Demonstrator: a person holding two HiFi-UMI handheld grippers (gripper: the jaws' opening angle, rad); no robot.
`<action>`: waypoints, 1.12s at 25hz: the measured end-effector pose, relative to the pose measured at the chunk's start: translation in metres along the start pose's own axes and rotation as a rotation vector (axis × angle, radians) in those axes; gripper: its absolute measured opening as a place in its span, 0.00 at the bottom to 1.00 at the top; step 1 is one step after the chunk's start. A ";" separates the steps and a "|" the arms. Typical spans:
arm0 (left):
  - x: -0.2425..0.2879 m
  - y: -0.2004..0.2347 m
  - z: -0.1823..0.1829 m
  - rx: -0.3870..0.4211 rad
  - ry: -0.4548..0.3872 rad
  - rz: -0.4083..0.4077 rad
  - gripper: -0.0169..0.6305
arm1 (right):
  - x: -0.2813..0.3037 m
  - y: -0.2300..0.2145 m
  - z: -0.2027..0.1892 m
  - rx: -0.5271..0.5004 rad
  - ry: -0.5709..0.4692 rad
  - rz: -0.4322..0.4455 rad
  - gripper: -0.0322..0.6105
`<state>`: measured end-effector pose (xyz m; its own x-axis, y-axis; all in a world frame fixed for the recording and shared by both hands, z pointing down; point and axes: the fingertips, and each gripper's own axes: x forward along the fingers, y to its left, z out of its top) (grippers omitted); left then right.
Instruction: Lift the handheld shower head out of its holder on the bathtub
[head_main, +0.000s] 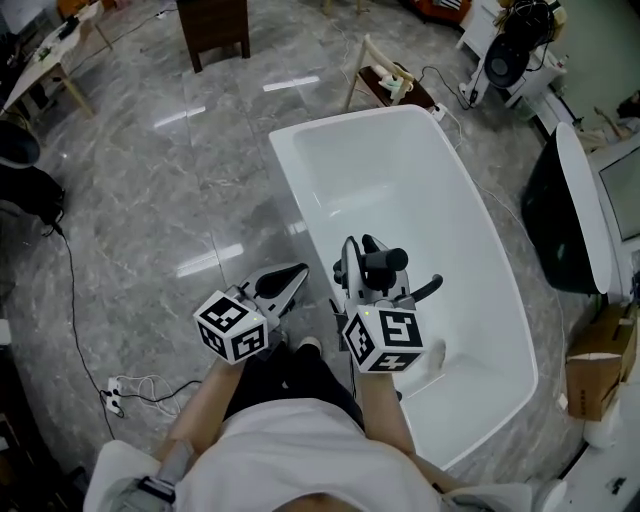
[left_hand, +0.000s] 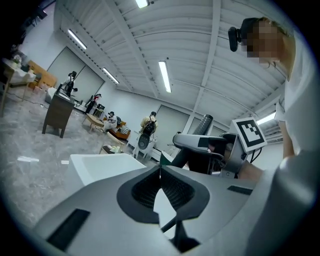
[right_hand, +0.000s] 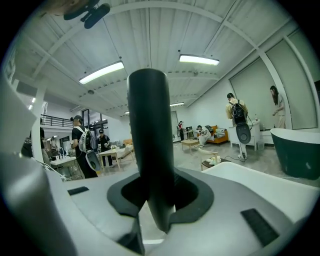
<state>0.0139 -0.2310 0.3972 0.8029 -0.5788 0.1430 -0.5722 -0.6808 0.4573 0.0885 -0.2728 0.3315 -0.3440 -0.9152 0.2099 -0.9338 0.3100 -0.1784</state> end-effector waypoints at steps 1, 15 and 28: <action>-0.001 0.000 0.004 0.011 -0.006 -0.002 0.05 | 0.001 0.002 0.004 -0.005 -0.003 0.008 0.22; -0.042 0.023 0.040 0.017 -0.123 0.147 0.05 | 0.027 0.059 0.026 -0.007 0.001 0.199 0.22; -0.115 0.052 0.039 -0.023 -0.203 0.348 0.05 | 0.049 0.146 0.013 -0.034 0.047 0.414 0.22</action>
<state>-0.1151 -0.2178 0.3702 0.5114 -0.8512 0.1177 -0.7982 -0.4198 0.4321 -0.0636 -0.2756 0.3029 -0.6942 -0.6991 0.1712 -0.7184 0.6582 -0.2252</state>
